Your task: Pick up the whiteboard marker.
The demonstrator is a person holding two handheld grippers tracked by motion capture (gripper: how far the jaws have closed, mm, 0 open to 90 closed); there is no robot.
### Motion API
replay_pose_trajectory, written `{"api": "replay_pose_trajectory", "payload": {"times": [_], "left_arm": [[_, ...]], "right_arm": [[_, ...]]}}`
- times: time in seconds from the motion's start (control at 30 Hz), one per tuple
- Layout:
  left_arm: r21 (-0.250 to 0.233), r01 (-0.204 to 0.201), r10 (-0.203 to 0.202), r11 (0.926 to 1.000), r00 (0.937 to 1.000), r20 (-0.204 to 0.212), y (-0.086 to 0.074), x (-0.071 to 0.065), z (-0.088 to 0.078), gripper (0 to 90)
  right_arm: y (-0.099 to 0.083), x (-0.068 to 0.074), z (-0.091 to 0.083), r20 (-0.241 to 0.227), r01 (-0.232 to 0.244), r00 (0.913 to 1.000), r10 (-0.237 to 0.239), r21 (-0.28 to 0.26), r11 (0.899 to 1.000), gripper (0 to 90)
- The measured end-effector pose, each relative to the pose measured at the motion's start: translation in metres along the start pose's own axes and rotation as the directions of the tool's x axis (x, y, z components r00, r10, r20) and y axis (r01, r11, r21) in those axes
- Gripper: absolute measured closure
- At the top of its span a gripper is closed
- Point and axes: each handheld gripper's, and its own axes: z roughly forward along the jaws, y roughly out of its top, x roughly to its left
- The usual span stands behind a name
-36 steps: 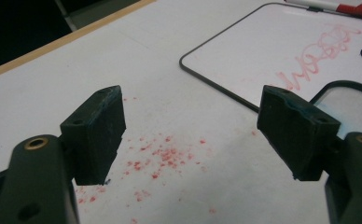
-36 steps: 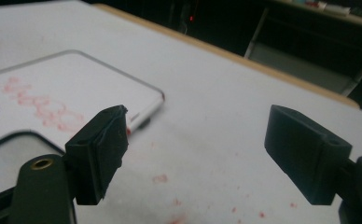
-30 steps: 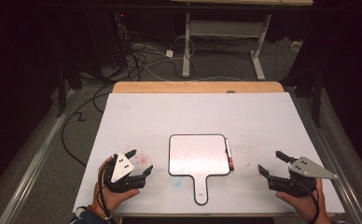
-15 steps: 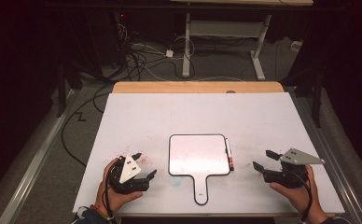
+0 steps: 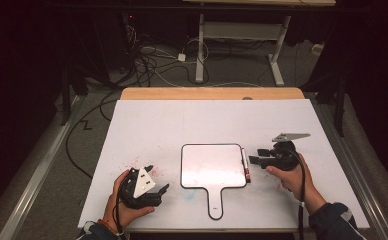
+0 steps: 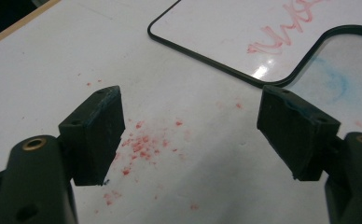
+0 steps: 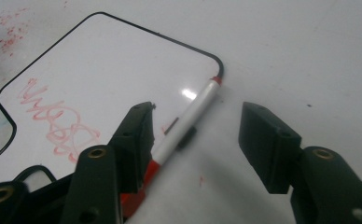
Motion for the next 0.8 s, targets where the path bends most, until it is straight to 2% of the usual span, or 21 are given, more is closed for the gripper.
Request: {"api": "replay_pose_trajectory", "payload": {"times": [0.2,0.27,0.37,0.43,0.5,0.57,0.63,0.7,0.8], "left_arm": [[0.002,0.008,-0.008,1.0000,1.0000,-0.003,-0.002,0.002,-0.001,22.2],[0.004,0.004,-0.004,1.0000,1.0000,-0.001,-0.002,0.001,-0.001,22.2],[0.005,-0.001,0.001,1.0000,1.0000,0.003,-0.001,0.000,-0.001,22.2],[0.008,-0.003,0.003,1.0000,1.0000,0.006,-0.001,0.000,0.000,22.2],[0.011,-0.003,0.002,0.9999,0.9999,0.010,-0.001,0.000,0.000,22.2],[0.013,-0.005,0.005,0.9999,0.9999,0.010,-0.001,-0.001,0.000,22.2],[0.011,-0.006,0.006,0.9999,0.9999,0.013,0.000,-0.001,0.000,22.2],[0.016,-0.009,0.009,0.9998,0.9999,0.014,0.000,-0.001,0.000,22.2],[0.019,-0.008,0.007,0.9998,0.9998,0.017,0.000,-0.001,0.001,22.2]], "right_arm": [[0.008,-0.004,0.029,-0.044,-0.046,0.9979,0.049,0.067,0.997,49.8],[0.008,-0.005,0.038,-0.029,-0.059,0.9976,0.062,0.092,0.994,51.3],[0.008,-0.008,0.041,-0.028,-0.085,0.9958,0.087,0.080,0.993,62.9],[0.007,-0.008,0.042,-0.046,-0.092,0.9943,0.096,0.084,0.992,68.7],[0.007,-0.006,0.043,-0.071,-0.081,0.9935,0.088,0.097,0.992,72.2],[0.007,-0.003,0.044,-0.069,-0.075,0.9942,0.083,0.101,0.992,74.4],[0.008,-0.001,0.044,-0.050,-0.063,0.9965,0.068,0.100,0.993,75.7],[0.009,0.000,0.042,-0.032,-0.053,0.9979,0.056,0.088,0.995,81.3],[0.009,0.003,0.042,-0.028,-0.033,0.9990,0.035,0.095,0.995,81.3]]}}
